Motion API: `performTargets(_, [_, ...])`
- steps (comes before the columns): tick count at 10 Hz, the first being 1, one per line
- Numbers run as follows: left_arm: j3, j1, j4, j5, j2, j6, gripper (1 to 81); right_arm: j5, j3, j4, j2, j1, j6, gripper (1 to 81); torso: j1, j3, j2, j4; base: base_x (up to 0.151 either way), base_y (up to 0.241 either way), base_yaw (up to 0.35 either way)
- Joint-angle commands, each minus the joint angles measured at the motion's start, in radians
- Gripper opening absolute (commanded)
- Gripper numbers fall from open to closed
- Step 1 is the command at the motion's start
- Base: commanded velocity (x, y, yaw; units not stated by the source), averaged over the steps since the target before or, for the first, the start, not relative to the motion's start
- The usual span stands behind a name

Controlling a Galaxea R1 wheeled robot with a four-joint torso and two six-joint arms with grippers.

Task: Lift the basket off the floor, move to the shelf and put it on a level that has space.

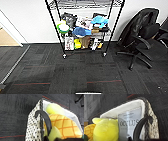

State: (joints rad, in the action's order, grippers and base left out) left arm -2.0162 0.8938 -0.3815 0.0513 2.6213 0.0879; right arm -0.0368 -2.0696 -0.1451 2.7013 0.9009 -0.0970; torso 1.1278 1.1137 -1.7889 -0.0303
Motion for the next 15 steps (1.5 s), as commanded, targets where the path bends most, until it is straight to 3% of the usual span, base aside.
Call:
performTargets(1, [0.048, -0.086, -0.031, 0.067, 0.004, -0.014, 1.0, -0.049, 0.062, -0.004, 0.008, -0.078, -0.003, 1.0, -0.063, -0.081, 0.097, 0.0, 0.0, 0.0, 0.0])
performTargets(7, [0.043, -0.111, -0.031, 0.068, 0.013, -0.016, 1.0, -0.051, 0.053, -0.005, 0.022, -0.125, -0.004, 1.0, -0.193, -0.239, 0.297, 0.0, 0.0, 0.0, 0.0])
performTargets(10, [0.048, -0.154, -0.036, 0.073, -0.003, -0.069, 1.0, -0.075, 0.051, -0.004, 0.045, -0.168, -0.004, 1.0, -0.26, -0.321, 0.398, 0.0, 0.0, 0.0, 0.0])
performTargets(13, [0.051, -0.157, -0.037, 0.073, -0.012, -0.074, 1.0, -0.08, 0.051, -0.005, 0.056, -0.187, -0.004, 1.0, -0.326, -0.402, 0.499, 0.0, 0.0, 0.0, 0.0])
performTargets(14, [0.057, -0.158, -0.042, 0.071, -0.027, -0.079, 1.0, -0.08, 0.051, -0.005, 0.059, -0.185, -0.004, 1.0, -0.348, -0.345, 0.533, 0.0, 0.0, 0.0, 0.0])
performTargets(15, [0.077, -0.157, -0.053, 0.068, -0.053, -0.079, 1.0, -0.08, 0.05, -0.005, 0.06, -0.18, -0.004, 1.0, -0.363, -0.362, 0.555, 0.0, 0.0, 0.0, 0.0])
